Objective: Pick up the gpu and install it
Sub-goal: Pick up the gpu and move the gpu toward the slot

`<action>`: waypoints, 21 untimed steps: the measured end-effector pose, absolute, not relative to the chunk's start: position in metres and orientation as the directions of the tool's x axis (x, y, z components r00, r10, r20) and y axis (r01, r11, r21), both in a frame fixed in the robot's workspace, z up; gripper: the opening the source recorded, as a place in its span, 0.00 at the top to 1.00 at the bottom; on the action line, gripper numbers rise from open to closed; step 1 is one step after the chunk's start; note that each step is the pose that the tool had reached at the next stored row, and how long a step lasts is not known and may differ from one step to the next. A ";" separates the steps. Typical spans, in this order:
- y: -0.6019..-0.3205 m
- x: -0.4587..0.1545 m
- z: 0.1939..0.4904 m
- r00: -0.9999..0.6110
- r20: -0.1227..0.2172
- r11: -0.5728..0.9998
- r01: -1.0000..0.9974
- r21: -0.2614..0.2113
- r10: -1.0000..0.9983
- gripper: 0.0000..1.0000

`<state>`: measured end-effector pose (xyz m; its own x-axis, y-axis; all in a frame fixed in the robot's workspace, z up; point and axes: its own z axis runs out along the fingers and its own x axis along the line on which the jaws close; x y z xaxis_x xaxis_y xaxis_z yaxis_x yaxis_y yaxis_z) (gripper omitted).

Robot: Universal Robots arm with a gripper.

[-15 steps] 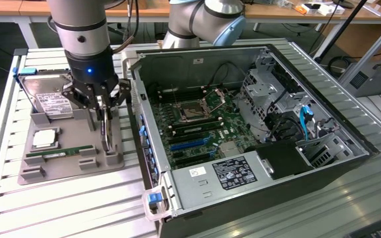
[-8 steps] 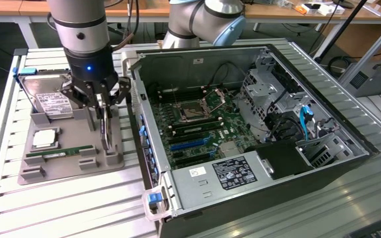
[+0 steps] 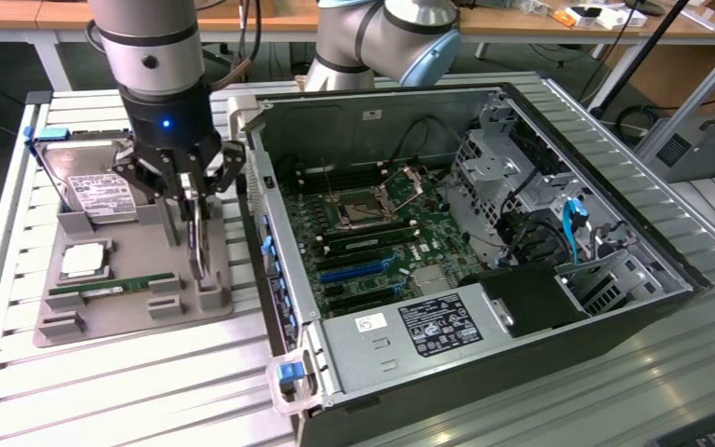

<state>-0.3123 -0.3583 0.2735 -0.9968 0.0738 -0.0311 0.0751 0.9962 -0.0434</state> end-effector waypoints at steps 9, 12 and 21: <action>-0.358 -0.312 0.279 -0.997 -0.031 0.996 0.075 -0.043 0.074 0.73; -0.358 -0.312 0.280 -0.997 -0.031 0.996 0.075 -0.043 0.074 0.73; -0.358 -0.312 0.289 -0.997 -0.031 0.996 0.075 -0.043 0.074 0.73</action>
